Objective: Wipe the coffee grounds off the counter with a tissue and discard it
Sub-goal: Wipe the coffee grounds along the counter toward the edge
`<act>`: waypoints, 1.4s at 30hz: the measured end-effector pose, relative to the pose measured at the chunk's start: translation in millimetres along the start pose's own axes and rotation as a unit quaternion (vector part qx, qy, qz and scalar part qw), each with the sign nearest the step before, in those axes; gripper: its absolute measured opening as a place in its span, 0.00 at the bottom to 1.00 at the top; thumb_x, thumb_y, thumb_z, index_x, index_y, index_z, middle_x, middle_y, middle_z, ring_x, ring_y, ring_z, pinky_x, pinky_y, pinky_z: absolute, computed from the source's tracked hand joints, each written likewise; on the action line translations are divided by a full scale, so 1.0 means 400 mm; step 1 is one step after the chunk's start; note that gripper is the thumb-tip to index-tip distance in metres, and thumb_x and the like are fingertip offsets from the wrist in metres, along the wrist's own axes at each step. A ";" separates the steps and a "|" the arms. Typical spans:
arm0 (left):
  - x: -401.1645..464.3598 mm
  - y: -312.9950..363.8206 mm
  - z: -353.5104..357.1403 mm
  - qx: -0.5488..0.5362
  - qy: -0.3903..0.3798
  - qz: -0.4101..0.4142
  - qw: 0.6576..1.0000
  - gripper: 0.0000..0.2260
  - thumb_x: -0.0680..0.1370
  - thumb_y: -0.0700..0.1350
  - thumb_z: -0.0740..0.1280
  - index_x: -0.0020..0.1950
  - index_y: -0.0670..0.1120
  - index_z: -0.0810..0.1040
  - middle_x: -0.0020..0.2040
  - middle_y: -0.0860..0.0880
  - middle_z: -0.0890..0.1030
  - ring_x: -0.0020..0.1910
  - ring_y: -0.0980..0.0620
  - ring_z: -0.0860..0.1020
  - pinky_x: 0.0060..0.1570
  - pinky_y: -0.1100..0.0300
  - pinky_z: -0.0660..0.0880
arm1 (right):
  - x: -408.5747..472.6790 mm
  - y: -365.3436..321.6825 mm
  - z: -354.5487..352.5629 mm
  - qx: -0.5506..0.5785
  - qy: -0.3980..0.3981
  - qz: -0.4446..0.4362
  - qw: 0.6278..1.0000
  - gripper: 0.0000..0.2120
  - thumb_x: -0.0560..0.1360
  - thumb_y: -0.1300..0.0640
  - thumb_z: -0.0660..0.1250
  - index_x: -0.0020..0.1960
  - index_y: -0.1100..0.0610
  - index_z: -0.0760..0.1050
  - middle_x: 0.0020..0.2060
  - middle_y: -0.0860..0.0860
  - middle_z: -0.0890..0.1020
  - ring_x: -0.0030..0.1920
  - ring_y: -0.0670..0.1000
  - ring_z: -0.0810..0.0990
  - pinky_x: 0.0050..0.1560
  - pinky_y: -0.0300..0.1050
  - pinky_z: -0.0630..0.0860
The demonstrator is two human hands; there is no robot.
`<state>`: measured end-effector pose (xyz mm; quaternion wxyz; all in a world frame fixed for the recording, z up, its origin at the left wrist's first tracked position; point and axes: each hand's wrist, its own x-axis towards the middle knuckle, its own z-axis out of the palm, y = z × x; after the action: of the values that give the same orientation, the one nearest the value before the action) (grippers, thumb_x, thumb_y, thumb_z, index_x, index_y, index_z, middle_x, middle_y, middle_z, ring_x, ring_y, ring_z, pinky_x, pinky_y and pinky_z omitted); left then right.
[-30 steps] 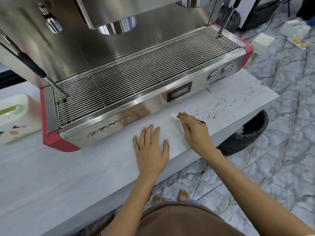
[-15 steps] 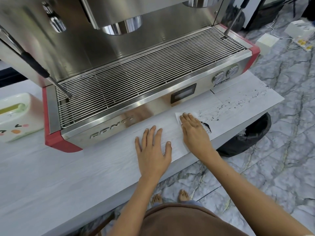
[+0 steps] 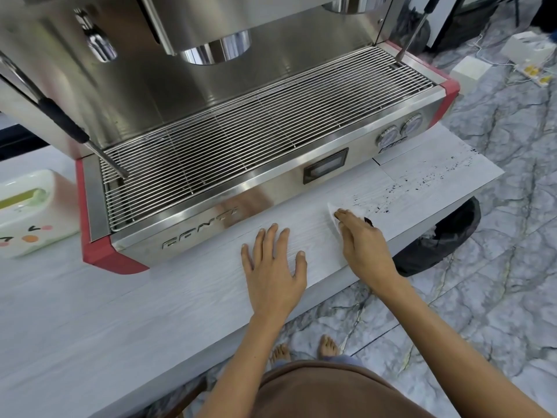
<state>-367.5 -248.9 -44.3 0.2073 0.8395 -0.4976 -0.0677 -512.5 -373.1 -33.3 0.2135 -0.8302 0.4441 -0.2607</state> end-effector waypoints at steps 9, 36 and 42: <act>0.000 -0.002 0.002 0.004 0.000 0.003 1.000 0.24 0.80 0.59 0.54 0.75 0.53 0.66 0.78 0.52 0.64 0.78 0.50 0.57 0.77 0.41 0.49 | -0.033 -0.019 0.006 -0.002 -0.091 -0.079 0.993 0.19 0.79 0.59 0.62 0.68 0.62 0.70 0.69 0.58 0.70 0.72 0.55 0.63 0.73 0.54 0.58; 0.000 0.000 0.001 0.007 -0.005 -0.017 1.000 0.26 0.79 0.62 0.52 0.75 0.56 0.65 0.79 0.56 0.61 0.79 0.54 0.53 0.78 0.45 0.45 | -0.004 0.093 -0.032 -0.075 -0.085 -0.095 0.989 0.21 0.81 0.54 0.49 0.71 0.56 0.68 0.70 0.52 0.70 0.72 0.49 0.64 0.72 0.53 0.60; 0.004 0.044 0.009 -0.014 0.001 -0.046 0.999 0.27 0.77 0.63 0.54 0.74 0.57 0.66 0.78 0.54 0.60 0.79 0.53 0.52 0.77 0.47 0.41 | 0.017 0.114 -0.044 -0.017 -0.070 -0.099 0.992 0.17 0.81 0.62 0.54 0.67 0.59 0.72 0.67 0.55 0.74 0.70 0.53 0.68 0.71 0.54 0.61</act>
<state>-382.2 -258.9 -40.2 0.2164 0.8583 -0.4576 -0.0837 -548.9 -404.4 -44.6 0.2029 -0.8898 0.3484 -0.2140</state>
